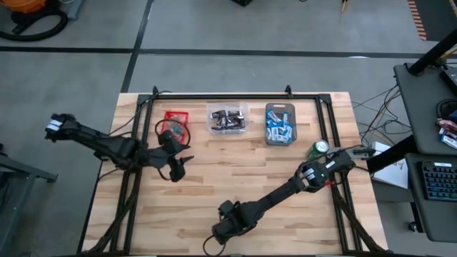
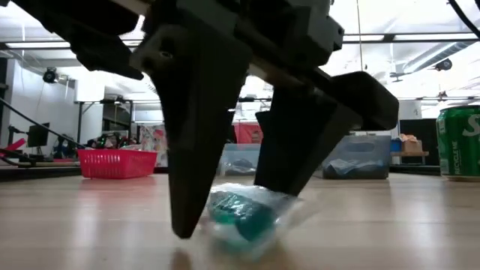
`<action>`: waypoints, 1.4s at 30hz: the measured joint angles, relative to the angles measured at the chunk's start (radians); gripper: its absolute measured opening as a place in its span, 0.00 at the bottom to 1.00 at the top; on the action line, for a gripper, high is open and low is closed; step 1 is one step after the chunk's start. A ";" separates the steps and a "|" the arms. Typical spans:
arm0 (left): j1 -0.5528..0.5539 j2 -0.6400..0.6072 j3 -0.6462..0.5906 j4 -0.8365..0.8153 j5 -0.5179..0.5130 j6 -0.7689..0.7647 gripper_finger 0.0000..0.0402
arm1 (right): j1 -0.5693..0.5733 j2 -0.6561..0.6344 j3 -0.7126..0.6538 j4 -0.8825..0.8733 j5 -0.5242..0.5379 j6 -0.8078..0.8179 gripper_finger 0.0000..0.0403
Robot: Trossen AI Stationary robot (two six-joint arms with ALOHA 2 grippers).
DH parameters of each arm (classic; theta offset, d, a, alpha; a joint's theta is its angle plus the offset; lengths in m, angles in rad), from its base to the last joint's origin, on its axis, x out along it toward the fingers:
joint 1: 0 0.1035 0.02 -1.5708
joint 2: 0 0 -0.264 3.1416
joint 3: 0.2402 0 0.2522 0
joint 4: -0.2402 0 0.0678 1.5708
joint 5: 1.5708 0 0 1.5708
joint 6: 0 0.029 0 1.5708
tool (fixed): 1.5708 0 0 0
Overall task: Sort candy
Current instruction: Put the blue candy into the red bin
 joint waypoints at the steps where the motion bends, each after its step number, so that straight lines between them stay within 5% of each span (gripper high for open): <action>1: -0.014 0.000 0.000 0.008 -0.010 -0.001 0.46 | 0.002 0.000 -0.001 -0.002 0.017 -0.001 0.45; 12: -0.198 0.016 -0.008 0.099 0.028 0.040 0.46 | -0.001 -0.025 0.002 -0.015 0.104 -0.276 0.04; 20: -0.368 0.073 -0.064 0.354 0.098 0.251 0.46 | 0.002 -0.157 -0.022 -0.014 0.463 -0.697 0.03; 26: -0.373 0.152 -0.105 0.514 0.030 0.261 0.46 | -0.002 -0.221 -0.088 0.034 0.704 -0.963 0.03; 42: -0.353 0.402 -0.108 0.968 -0.117 0.376 0.46 | -0.041 -0.263 -0.103 0.201 0.655 -1.186 0.03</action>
